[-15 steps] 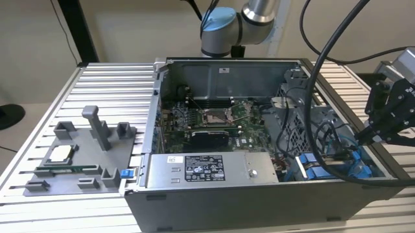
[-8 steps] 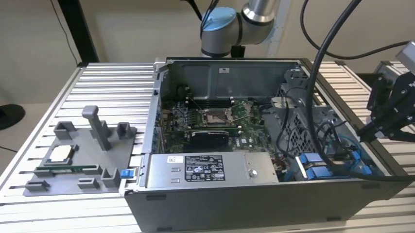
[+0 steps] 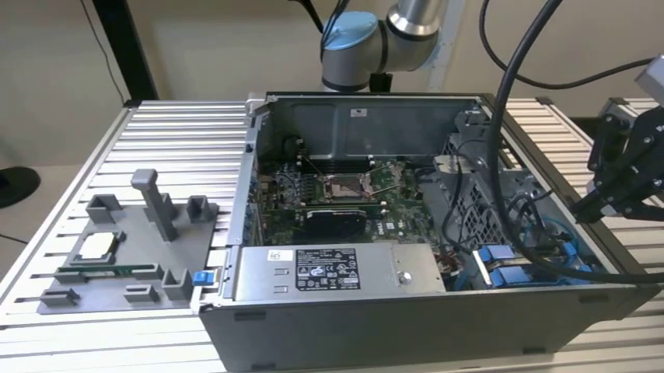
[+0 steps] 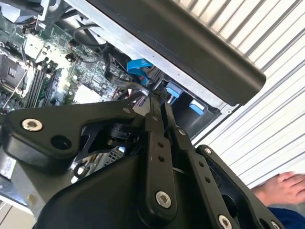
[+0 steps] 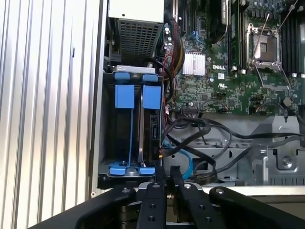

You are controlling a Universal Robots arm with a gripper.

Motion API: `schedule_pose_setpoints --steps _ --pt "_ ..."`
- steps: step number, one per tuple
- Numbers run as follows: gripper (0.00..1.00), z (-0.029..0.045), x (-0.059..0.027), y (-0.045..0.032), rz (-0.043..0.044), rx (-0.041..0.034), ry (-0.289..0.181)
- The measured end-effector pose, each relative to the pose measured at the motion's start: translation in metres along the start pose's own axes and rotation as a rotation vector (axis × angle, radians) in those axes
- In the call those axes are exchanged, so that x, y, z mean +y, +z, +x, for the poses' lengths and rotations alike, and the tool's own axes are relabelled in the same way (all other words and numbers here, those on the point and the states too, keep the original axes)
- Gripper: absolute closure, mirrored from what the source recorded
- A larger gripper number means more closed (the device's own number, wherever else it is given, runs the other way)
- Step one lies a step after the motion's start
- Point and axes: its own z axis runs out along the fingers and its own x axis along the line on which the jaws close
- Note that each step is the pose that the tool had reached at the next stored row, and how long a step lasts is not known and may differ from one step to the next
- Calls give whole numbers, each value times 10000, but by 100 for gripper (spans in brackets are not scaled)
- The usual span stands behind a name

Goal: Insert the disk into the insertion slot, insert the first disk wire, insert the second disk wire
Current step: 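Insert the second disk wire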

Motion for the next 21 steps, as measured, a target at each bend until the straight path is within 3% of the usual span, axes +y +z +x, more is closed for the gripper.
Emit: schedule_pose_setpoints --steps 14,21 --pt "100 -6 218 26 0 5 1" --pt "100 -7 313 41 -52 14 10"
